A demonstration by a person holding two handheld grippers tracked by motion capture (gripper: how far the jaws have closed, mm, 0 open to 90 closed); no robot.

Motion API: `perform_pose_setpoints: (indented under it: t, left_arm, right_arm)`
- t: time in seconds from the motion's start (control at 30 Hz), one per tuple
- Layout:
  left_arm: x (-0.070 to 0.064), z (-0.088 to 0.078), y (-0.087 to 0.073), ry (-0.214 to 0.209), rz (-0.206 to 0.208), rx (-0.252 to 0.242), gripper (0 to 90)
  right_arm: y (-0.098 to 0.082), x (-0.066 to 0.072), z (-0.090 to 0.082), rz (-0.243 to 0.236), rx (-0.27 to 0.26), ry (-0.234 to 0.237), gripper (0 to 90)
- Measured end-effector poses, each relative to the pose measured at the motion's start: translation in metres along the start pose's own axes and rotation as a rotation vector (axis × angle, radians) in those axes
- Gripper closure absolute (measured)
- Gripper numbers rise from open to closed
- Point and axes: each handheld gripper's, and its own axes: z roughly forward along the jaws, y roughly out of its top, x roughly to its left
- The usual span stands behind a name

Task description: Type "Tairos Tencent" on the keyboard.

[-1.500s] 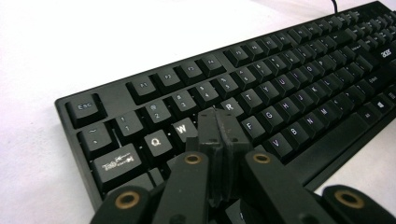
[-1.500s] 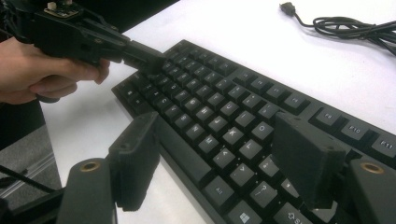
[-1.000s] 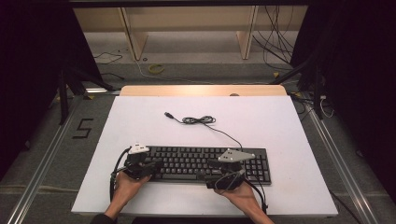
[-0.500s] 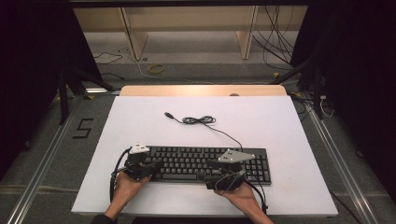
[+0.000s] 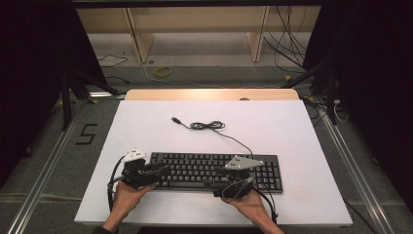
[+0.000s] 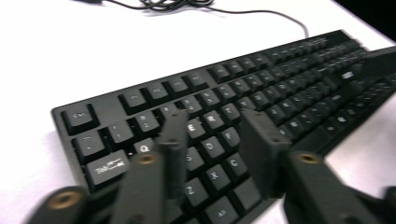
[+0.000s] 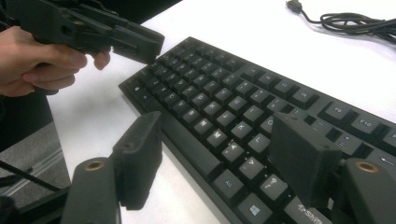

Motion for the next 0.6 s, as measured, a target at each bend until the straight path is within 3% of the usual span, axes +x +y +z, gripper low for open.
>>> perform_pose_setpoints:
  t: [0.23, 0.6]
  left_arm:
    - [-0.002, -0.006, 0.0, -0.015, -0.005, -0.041, 37.3]
    - [-0.006, -0.012, -0.004, -0.022, 0.005, -0.077, 27.2]
  right_arm:
    - [0.002, 0.002, 0.007, -0.005, 0.006, 0.016, 42.3]
    - [0.003, 0.005, 0.021, 0.0, 0.033, 0.038, 60.4]
